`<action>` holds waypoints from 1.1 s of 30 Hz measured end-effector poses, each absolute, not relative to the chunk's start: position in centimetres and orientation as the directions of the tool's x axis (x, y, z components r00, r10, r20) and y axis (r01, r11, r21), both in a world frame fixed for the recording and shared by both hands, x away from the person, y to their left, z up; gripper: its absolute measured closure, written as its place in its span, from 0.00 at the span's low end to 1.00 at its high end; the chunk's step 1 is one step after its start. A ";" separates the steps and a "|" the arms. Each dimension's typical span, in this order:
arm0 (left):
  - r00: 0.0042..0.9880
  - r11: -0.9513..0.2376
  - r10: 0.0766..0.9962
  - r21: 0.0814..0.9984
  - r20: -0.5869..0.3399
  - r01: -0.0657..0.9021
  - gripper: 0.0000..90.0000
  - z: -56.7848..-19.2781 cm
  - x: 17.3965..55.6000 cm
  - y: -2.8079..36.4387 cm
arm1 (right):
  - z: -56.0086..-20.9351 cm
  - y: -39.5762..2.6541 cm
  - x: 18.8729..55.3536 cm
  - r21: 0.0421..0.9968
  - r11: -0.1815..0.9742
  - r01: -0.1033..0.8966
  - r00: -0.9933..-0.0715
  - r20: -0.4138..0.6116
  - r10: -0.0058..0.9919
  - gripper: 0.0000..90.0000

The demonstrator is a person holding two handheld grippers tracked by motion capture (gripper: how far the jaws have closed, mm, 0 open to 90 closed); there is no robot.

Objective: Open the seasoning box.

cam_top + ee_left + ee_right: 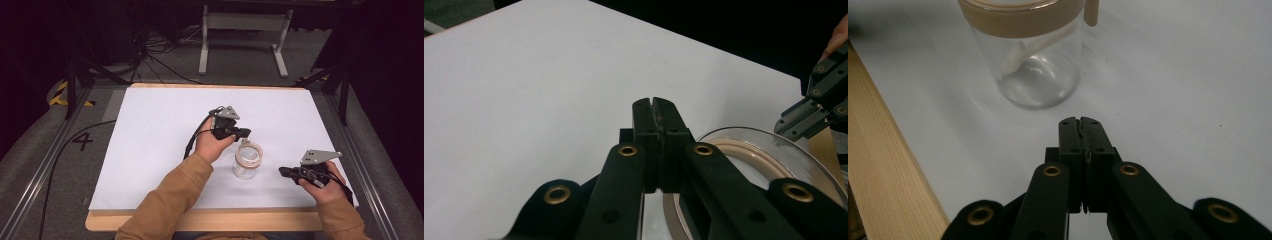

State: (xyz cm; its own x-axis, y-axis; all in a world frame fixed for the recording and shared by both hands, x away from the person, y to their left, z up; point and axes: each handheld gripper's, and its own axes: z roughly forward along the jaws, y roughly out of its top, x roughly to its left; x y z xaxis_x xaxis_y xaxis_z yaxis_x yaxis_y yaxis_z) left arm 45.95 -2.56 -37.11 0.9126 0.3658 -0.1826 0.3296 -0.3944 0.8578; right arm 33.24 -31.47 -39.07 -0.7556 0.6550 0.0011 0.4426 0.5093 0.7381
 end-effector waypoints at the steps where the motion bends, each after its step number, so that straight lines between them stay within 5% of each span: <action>1: 0.912 -0.393 0.366 0.858 -0.183 0.330 1.00 -37.1 45.9 -2.6 | -39.0 -31.4 33.2 0.738 0.513 0.438 -0.757 -0.004 0.653 0.99; 33: 0.914 -0.386 0.351 0.858 -0.204 0.340 1.00 -37.2 46.0 -2.4 | -38.4 -27.5 32.9 0.804 0.449 0.390 -0.783 0.033 0.622 1.00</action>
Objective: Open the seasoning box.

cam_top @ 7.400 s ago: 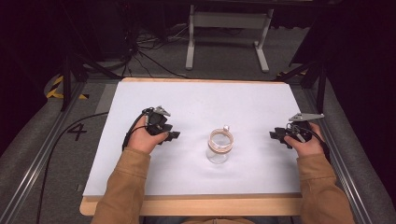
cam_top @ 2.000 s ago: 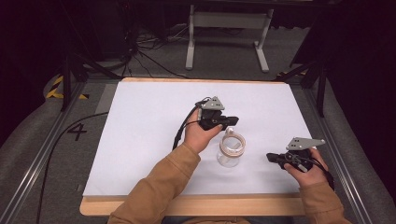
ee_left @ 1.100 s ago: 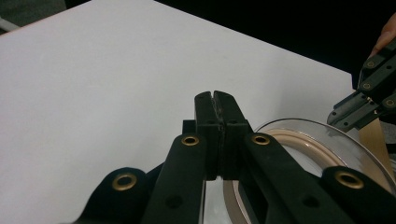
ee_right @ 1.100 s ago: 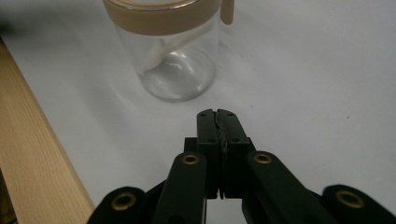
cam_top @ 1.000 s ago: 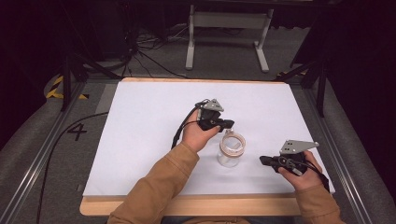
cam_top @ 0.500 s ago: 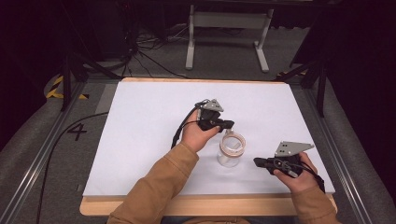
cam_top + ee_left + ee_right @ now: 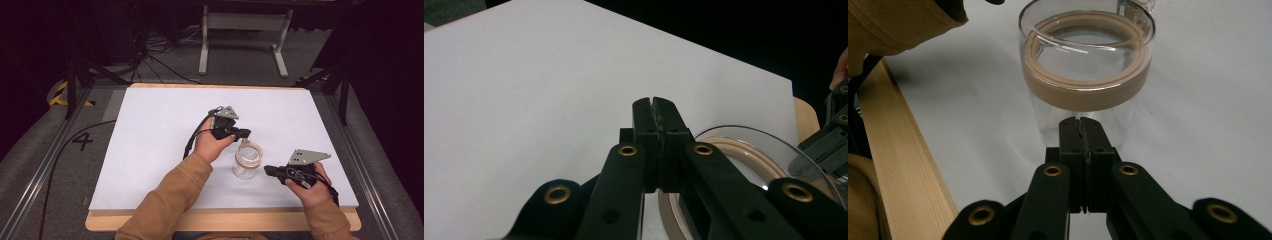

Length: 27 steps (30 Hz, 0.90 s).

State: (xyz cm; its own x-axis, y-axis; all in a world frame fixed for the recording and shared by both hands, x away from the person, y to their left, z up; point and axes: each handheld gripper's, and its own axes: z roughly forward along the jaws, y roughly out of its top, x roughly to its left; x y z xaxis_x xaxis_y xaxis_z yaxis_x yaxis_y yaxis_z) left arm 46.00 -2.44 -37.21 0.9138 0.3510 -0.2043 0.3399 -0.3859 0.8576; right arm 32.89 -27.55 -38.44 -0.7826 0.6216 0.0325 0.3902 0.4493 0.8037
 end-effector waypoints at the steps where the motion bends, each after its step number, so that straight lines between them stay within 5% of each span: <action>1: 0.914 -0.385 0.352 0.858 -0.205 0.340 1.00 -37.2 46.0 -2.4 | -38.4 -27.5 32.9 0.804 0.447 0.392 -0.782 0.036 0.623 1.00; 27: 0.912 -0.390 0.359 0.855 -0.201 0.342 1.00 -37.5 46.1 -2.5 | -38.2 -27.1 34.0 0.882 0.288 0.374 -0.768 0.119 0.630 1.00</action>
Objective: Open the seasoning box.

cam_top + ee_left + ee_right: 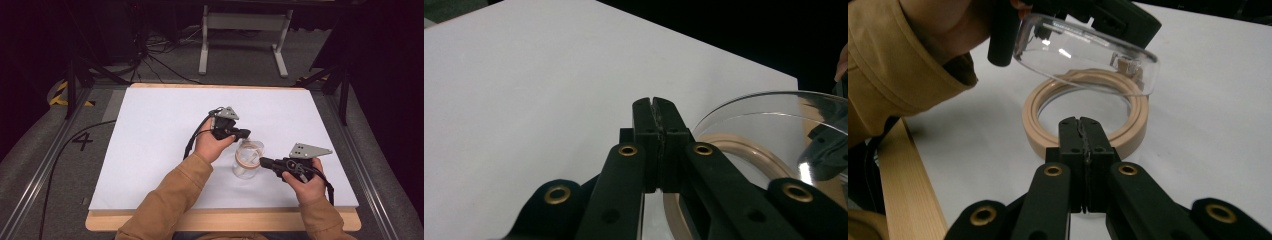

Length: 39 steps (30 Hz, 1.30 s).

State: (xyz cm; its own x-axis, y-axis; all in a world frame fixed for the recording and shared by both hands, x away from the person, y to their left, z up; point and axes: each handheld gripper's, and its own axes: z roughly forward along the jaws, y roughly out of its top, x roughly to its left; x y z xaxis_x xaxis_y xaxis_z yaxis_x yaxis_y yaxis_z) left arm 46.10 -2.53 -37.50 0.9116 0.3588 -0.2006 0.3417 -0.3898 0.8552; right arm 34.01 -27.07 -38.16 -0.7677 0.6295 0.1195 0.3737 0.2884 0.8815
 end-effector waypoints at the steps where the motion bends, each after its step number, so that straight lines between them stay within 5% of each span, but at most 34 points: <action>1: 0.911 -0.390 0.358 0.855 -0.202 0.343 1.00 -37.5 46.1 -2.5 | -38.2 -27.1 34.1 0.888 0.270 0.372 -0.768 0.132 0.627 1.00; 39: 0.894 -0.353 0.417 0.878 -0.163 0.325 0.96 -35.1 44.8 0.6 | -38.1 -27.2 34.9 0.934 0.193 0.301 -0.789 0.131 0.600 1.00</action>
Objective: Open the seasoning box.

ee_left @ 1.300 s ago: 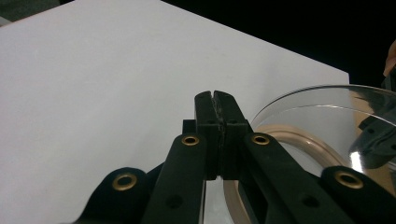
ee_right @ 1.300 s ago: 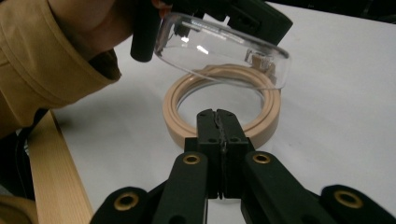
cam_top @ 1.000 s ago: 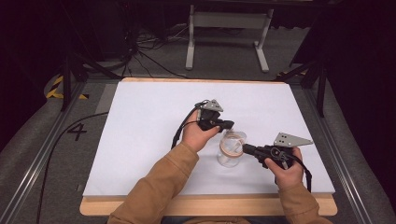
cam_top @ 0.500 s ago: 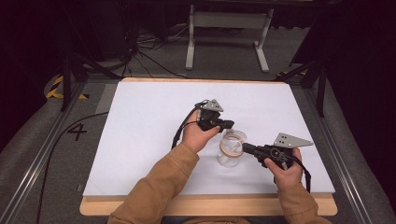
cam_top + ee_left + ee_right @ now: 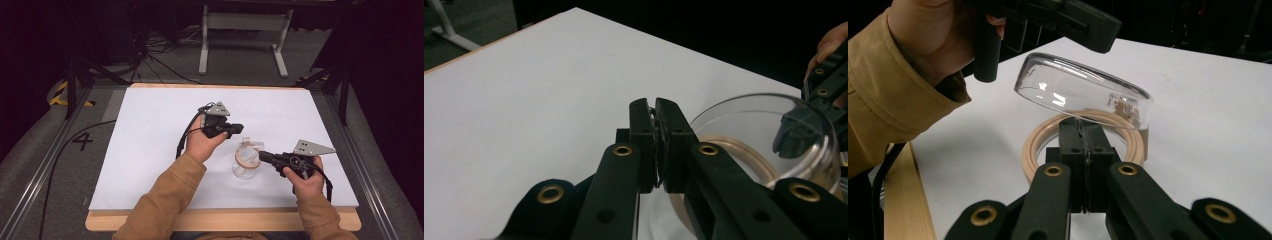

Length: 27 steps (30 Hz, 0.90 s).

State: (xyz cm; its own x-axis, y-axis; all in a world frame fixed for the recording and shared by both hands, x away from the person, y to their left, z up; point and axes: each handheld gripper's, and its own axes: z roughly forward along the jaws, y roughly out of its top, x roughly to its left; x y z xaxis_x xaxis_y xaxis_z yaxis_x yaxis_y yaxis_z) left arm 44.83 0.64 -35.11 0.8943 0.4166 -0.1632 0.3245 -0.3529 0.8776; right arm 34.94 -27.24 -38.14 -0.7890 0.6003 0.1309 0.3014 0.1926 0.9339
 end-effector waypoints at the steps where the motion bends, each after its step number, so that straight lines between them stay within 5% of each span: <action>1: 0.890 -0.362 0.427 0.872 -0.159 0.329 0.96 -35.1 44.7 1.1 | -38.0 -27.2 35.0 0.934 0.198 0.299 -0.790 0.125 0.600 1.00; 27: 0.795 -0.305 0.578 0.855 -0.183 0.419 0.96 -36.4 42.9 7.6 | -35.6 -27.5 38.9 0.954 0.157 0.257 -0.817 0.128 0.562 1.00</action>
State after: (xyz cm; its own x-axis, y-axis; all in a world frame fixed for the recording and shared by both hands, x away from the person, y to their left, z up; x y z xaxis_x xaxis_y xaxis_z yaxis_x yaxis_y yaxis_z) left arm 42.85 7.58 -36.35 0.7952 0.5779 -0.1833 0.4190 -0.3053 0.8551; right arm 38.95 -27.50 -35.56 -0.8172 0.5621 0.1277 0.2567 0.1566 0.9537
